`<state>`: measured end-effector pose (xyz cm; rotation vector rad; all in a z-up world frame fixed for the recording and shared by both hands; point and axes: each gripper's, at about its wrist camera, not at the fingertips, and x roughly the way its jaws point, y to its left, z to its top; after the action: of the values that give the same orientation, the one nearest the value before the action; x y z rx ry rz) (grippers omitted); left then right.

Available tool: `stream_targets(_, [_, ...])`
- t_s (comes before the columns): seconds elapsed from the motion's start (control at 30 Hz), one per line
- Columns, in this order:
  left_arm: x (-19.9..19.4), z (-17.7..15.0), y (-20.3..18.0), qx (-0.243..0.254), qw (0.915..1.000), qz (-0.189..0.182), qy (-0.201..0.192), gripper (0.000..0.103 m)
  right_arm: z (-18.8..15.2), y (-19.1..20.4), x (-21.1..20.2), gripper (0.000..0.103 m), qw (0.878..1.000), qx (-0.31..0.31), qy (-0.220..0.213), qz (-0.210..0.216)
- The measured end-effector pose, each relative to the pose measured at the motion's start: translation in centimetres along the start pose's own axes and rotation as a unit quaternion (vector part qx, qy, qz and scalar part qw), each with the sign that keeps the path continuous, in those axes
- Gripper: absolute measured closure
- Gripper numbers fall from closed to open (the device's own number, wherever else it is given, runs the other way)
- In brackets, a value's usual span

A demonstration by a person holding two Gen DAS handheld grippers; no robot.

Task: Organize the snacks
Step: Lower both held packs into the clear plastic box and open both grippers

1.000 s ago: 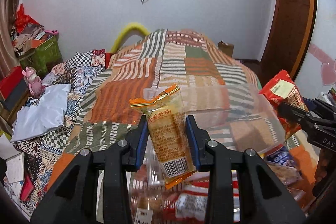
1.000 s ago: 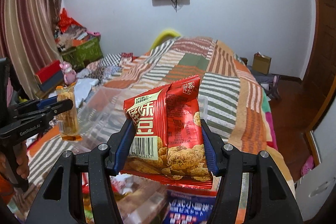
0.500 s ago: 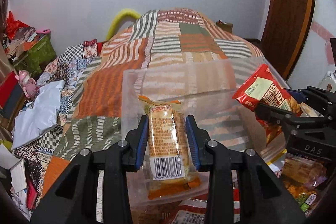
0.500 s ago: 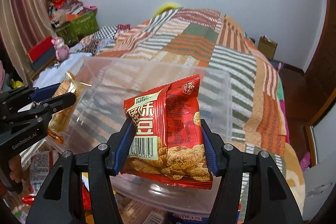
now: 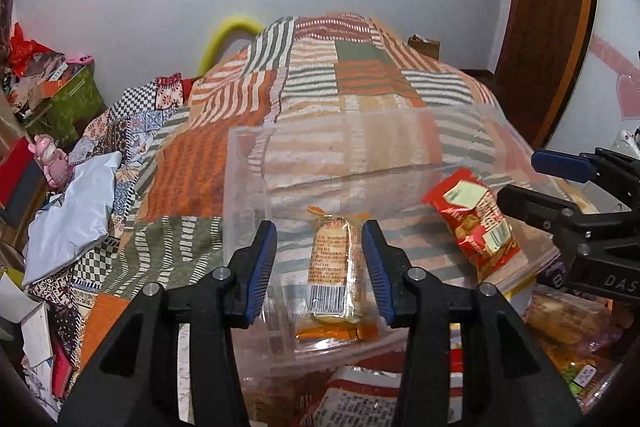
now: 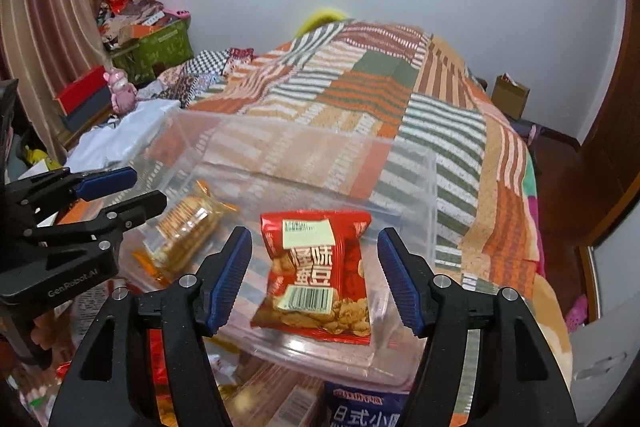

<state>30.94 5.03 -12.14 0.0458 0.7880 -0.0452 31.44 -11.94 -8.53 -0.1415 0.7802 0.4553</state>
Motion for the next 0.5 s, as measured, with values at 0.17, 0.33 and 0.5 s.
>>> stream_targets(0.17, [-3.0,0.0,0.2,0.000,0.9996,0.007,-0.028,0.047,0.0,0.3,-2.3,0.036,1.000,-0.003,-0.025,-0.001])
stream_targets(0.33, [-6.4,-0.4,0.4,-0.008,0.9986,0.011,-0.051,0.036,-0.6,0.8,-5.4,0.033,0.998,-0.007,-0.057,-0.001])
stream_targets(0.5, [-10.0,-1.8,0.1,-0.008,0.9971,0.020,-0.073,0.017,-1.6,1.5,-8.7,0.025,0.996,-0.015,-0.085,0.002])
